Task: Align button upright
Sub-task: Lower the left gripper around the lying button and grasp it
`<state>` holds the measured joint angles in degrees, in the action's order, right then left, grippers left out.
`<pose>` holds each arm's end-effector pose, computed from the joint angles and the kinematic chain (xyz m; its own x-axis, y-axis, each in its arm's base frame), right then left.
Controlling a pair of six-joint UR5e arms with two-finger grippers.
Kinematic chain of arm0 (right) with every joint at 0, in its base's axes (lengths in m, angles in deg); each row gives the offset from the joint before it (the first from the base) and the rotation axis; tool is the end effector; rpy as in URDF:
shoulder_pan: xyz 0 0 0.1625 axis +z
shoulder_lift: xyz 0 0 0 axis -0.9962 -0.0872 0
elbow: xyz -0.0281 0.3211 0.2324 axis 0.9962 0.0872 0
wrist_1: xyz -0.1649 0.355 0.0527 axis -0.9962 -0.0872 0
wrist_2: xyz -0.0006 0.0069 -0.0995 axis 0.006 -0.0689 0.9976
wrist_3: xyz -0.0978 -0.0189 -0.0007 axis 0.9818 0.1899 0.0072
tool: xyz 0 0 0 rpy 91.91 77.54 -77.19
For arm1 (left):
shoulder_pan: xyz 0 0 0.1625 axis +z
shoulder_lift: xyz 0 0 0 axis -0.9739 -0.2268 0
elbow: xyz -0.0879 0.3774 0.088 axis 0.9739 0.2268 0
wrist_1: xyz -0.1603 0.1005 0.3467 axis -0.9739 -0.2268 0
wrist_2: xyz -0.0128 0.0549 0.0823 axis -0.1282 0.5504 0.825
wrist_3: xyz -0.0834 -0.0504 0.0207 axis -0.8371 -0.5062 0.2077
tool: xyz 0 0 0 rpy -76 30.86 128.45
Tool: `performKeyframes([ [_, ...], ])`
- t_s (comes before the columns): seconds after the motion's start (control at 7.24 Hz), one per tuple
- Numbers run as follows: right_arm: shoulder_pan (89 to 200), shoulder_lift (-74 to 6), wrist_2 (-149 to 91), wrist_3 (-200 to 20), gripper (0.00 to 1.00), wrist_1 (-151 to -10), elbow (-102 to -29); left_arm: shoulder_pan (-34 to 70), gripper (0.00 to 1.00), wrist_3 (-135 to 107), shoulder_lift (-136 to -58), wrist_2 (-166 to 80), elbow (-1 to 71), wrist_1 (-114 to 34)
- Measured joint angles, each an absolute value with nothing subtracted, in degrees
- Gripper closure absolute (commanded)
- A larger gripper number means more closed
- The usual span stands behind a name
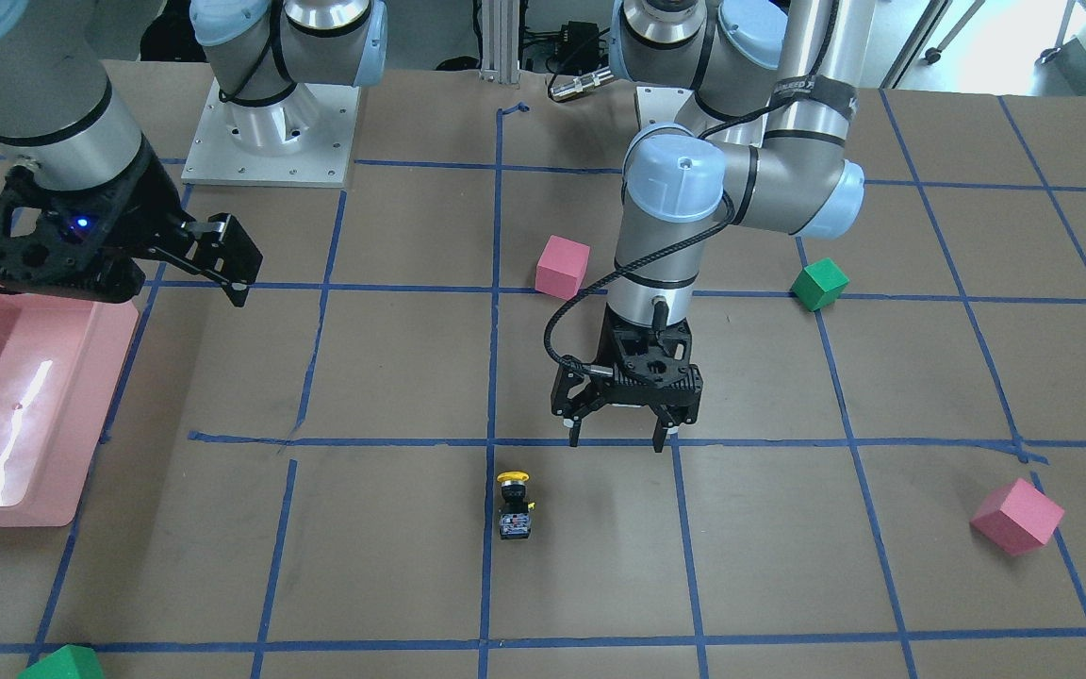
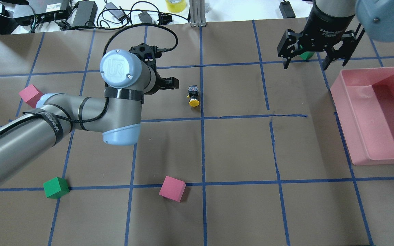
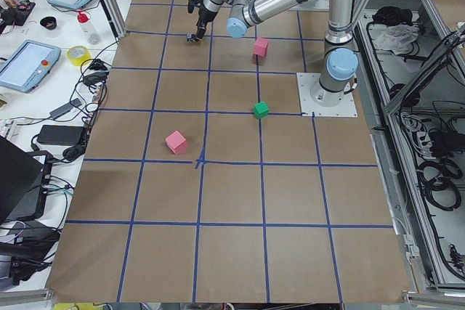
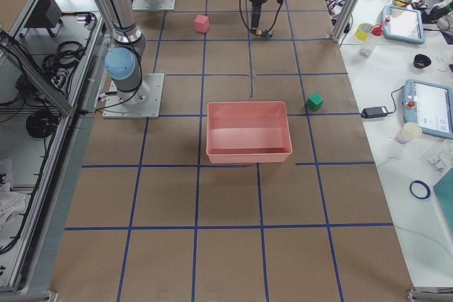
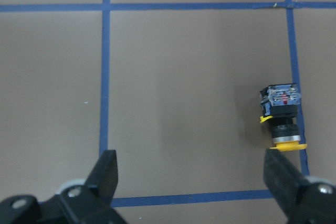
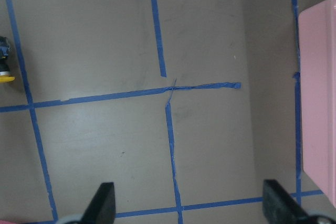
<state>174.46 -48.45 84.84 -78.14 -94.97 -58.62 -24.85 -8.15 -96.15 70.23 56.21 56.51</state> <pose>0.1272 -0.5102 0.4431 -0.9960 0.0882 0.0156 0.0885 0.9959 0.0203 -0.2382 -0.5061 0.2537 -0.9975 0.0516 0.0479 0.0225 0.8789 -0.4765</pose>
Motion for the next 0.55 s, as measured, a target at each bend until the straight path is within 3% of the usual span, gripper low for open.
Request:
performKeyframes([
  [0.55, 177.6, -48.5, 85.5, -78.2, 0.00, -95.0, -59.0, -34.8, 0.05, -13.8, -104.5, 76.0, 59.8, 72.5],
])
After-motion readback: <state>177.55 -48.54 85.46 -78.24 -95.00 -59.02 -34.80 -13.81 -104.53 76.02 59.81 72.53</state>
